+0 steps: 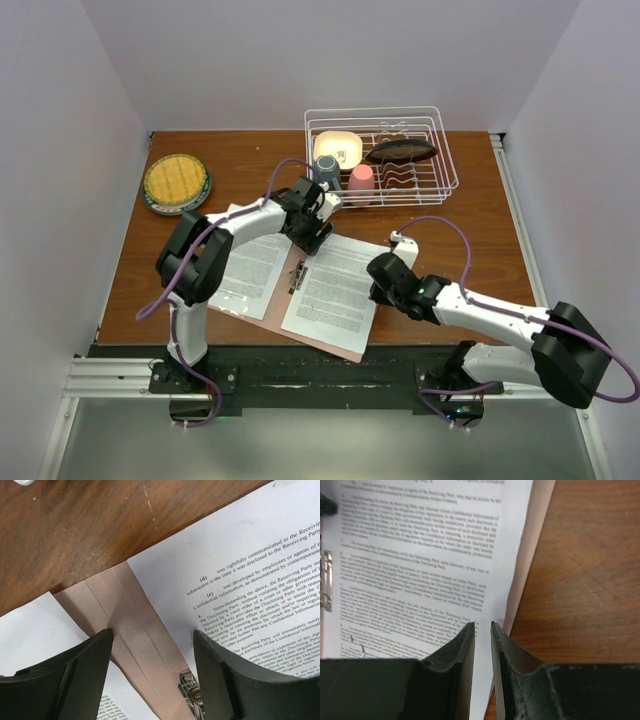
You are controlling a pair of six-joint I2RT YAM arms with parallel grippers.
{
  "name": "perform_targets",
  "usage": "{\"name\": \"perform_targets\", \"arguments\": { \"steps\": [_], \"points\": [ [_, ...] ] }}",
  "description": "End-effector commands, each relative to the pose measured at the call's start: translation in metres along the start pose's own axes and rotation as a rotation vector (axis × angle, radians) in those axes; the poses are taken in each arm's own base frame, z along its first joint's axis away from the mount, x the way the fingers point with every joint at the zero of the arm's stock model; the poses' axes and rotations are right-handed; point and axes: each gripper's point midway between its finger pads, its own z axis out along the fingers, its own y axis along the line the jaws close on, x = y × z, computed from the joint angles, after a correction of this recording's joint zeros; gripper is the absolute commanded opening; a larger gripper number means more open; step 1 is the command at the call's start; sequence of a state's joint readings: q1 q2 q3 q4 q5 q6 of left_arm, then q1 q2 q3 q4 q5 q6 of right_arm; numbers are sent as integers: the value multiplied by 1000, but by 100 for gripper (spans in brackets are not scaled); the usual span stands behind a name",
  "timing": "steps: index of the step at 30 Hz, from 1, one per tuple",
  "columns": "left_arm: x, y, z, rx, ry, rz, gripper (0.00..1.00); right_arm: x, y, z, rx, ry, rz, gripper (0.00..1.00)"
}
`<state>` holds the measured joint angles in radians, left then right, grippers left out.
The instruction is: Put the files into the folder
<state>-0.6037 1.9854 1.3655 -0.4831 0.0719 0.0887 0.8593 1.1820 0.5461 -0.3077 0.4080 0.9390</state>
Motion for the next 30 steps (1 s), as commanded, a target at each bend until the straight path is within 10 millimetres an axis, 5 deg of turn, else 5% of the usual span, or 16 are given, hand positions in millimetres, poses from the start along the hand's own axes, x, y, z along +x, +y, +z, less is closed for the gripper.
{"name": "perform_targets", "arguments": {
  "steps": [1, 7, 13, 22, 30],
  "points": [
    [-7, -11, -22, 45, 4, -31, 70, -37, 16, -3, 17, -97, -45, 24],
    [-31, 12, -49, 29, -71, -65, 71, -61, 33, 22, 50, -143, -99, 24],
    [-29, 50, -55, 3, -90, -125, 71, -68, 49, 46, 59, -145, -134, 24],
    [10, 58, -22, -32, 6, -111, 70, -72, 61, 54, 52, -145, -129, 23],
    [54, 56, 1, -55, 118, -149, 68, -45, 42, 59, 87, -79, -93, 21]
  ]
}}
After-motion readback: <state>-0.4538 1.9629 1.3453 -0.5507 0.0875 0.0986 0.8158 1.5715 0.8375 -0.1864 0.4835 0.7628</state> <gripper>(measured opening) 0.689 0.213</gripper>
